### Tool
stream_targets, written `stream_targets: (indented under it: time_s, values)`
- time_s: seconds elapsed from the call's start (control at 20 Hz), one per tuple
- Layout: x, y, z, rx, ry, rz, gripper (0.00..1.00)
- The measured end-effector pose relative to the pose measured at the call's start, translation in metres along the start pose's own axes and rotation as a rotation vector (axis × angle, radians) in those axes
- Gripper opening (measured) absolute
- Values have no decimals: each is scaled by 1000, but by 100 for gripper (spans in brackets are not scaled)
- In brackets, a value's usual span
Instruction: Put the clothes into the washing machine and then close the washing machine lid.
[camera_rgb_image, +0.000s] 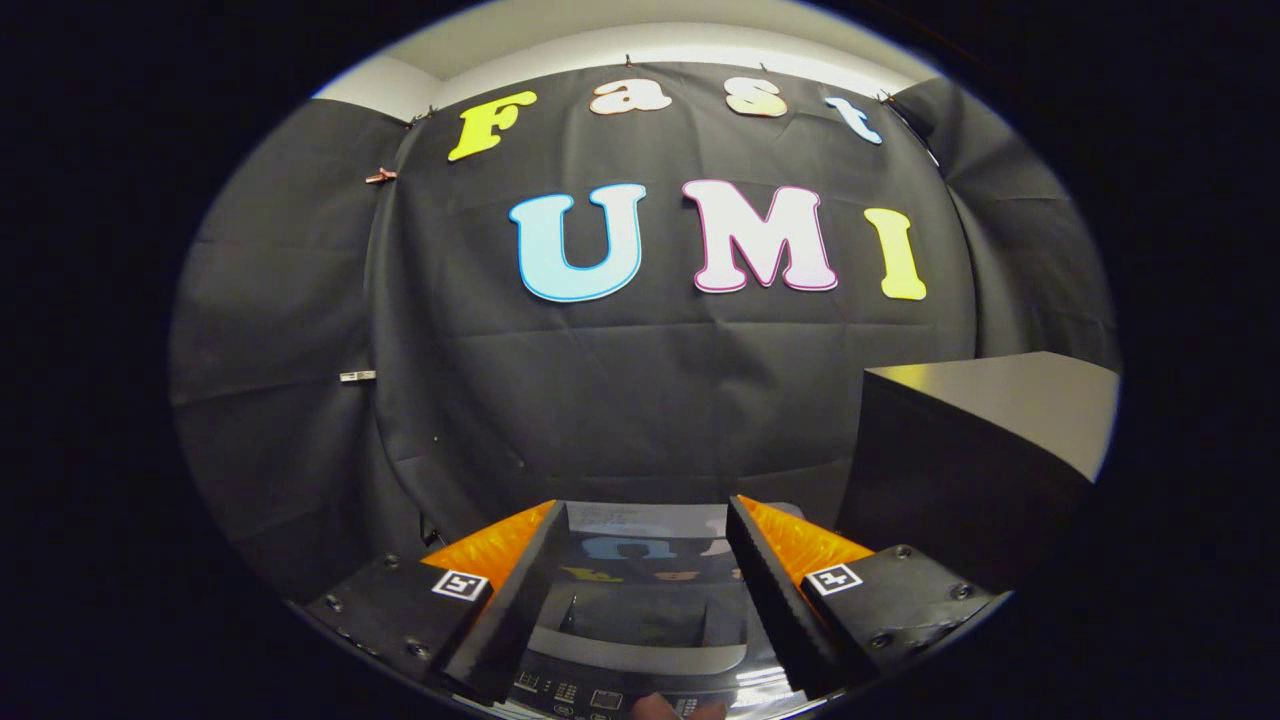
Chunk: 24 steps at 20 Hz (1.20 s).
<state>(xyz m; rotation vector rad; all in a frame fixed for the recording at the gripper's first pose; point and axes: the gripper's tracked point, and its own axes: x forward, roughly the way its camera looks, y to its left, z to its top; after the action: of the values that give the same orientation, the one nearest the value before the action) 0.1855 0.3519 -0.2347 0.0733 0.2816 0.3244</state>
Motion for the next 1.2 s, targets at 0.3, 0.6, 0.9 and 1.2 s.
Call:
stream_targets:
  time_s: [0.3, 0.6, 0.9, 1.2]
  values:
    - [-56, -23, 28, -64, -41, -17, 99]
    - [-120, -51, 56, -40, -78, -48, 99]
    - [-179, -90, 86, -5, -125, -108, 99]
    - [-228, -117, 104, -34, -146, -139, 99]
